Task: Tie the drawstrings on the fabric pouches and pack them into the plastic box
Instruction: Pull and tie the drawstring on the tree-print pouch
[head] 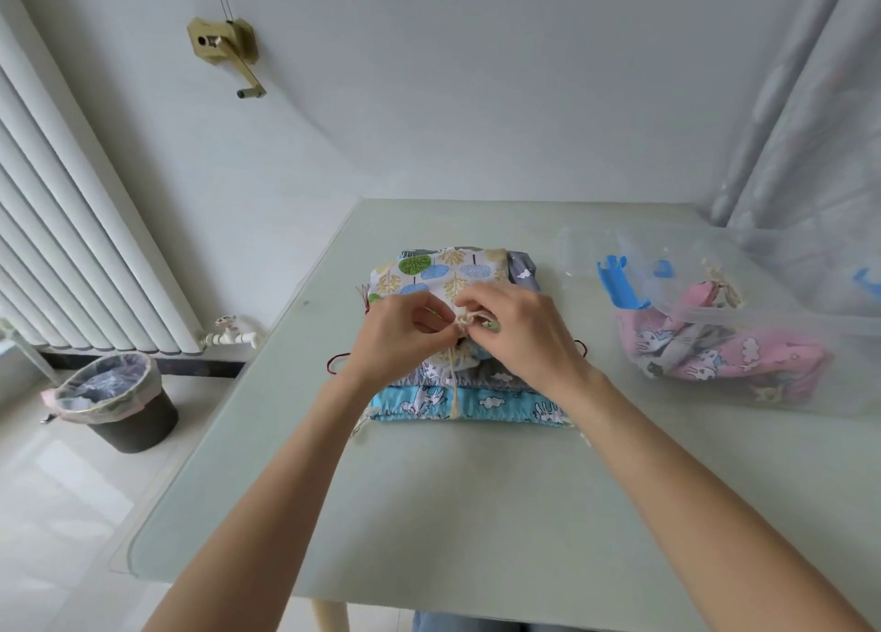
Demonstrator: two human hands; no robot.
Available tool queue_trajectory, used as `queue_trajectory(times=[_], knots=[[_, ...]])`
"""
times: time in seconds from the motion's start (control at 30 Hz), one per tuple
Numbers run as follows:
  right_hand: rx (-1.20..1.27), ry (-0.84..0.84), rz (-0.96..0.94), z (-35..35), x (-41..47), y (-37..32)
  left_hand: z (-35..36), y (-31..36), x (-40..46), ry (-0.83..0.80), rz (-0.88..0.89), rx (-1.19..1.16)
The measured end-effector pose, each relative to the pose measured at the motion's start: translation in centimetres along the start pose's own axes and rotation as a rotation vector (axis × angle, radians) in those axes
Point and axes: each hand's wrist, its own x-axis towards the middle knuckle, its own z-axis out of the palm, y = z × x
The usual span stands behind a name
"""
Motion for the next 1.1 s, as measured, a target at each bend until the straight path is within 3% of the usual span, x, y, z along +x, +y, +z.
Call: queue_trajectory(times=[0.17, 0.37, 0.53, 0.7, 0.9, 1.1], knots=[[-0.074, 0.217, -0.01, 0.7, -0.8, 0.2, 0.2, 0.3, 0.2, 0.001, 0.033, -0.097], [0.041, 0.222, -0.126, 1.1, -1.3, 0.8, 0.0, -0.7, 0.2, -0.217, 0.001, -0.208], [0.161, 0.233, -0.089, 1.2, -1.3, 0.9, -0.5, -1.1, 0.2, -0.247, -0.035, -0.247], [0.14, 0.272, -0.126, 1.2, -1.1, 0.7, -0.7, -0.7, 0.7, -0.291, 0.082, -0.149], [0.181, 0.212, -0.104, 0.8, -1.0, 0.8, -0.9, -0.2, 0.5, -0.227, 0.05, -0.112], [0.301, 0.121, 0.006, 0.7, -2.0, 0.9, -0.6, 0.5, -0.1, -0.184, 0.139, 0.273]])
